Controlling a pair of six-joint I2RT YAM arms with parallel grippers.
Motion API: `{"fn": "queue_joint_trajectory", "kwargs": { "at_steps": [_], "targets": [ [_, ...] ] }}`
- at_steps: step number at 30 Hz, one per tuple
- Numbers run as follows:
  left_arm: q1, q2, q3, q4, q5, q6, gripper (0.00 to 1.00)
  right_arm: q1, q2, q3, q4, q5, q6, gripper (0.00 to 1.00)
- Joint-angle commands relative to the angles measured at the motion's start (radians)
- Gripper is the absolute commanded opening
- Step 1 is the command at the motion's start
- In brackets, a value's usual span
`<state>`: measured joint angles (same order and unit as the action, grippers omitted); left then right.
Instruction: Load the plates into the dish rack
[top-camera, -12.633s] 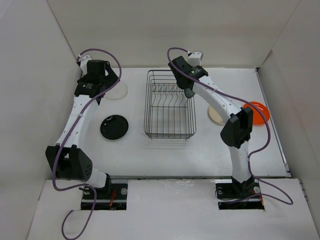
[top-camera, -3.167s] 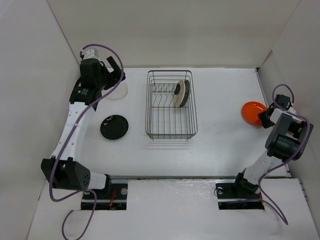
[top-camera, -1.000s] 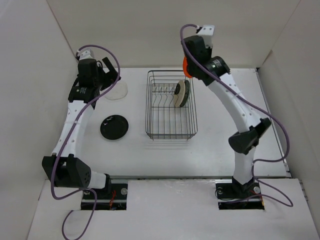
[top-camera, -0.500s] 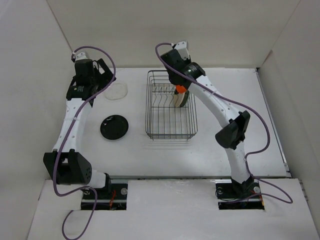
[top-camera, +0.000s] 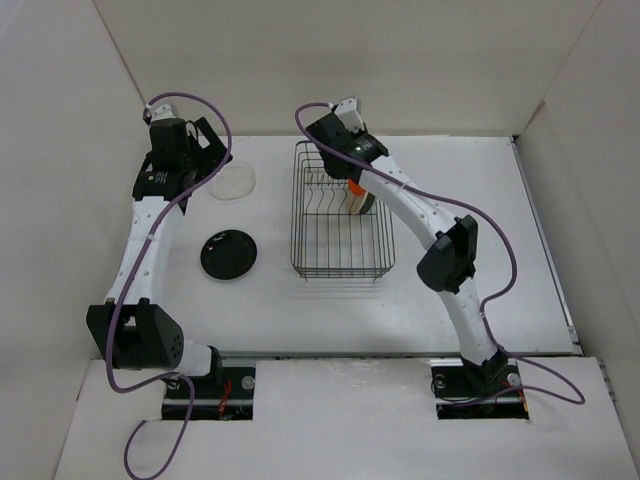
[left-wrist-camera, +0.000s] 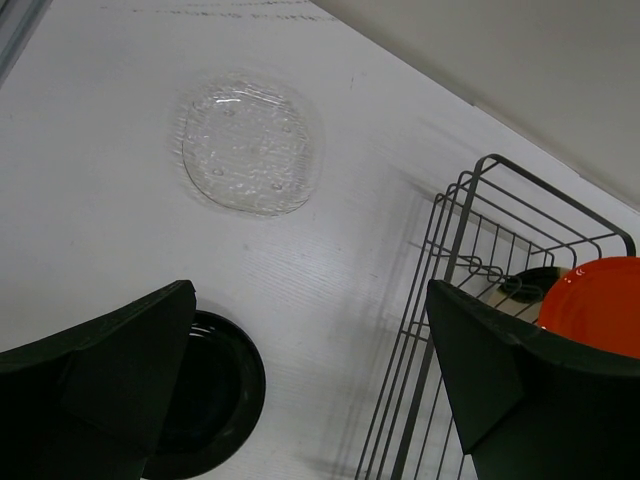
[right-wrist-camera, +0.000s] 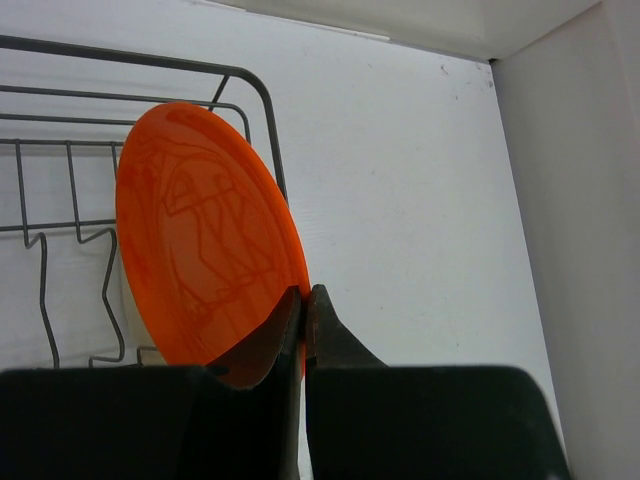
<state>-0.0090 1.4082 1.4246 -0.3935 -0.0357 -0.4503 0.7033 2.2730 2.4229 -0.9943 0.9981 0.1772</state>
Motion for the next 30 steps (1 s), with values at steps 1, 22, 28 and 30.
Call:
{"fn": "queue_joint_trajectory", "kwargs": {
  "at_steps": [1,22,28,30],
  "targets": [
    [0.007,-0.011,0.034,0.016,0.002,0.007,1.0,0.022,0.0,0.054,0.065,0.085,0.007,0.0],
    [0.007,-0.02,0.034,0.016,0.03,0.007,1.0,0.041,0.049,0.074,0.092,0.175,0.007,0.0],
    [0.007,-0.02,0.034,0.016,0.03,-0.002,1.0,0.05,0.06,0.074,0.092,0.157,0.007,0.0],
    [0.007,-0.02,0.034,0.016,0.03,-0.002,1.0,0.05,0.071,0.074,0.092,0.146,0.007,0.0]
  ]
}}
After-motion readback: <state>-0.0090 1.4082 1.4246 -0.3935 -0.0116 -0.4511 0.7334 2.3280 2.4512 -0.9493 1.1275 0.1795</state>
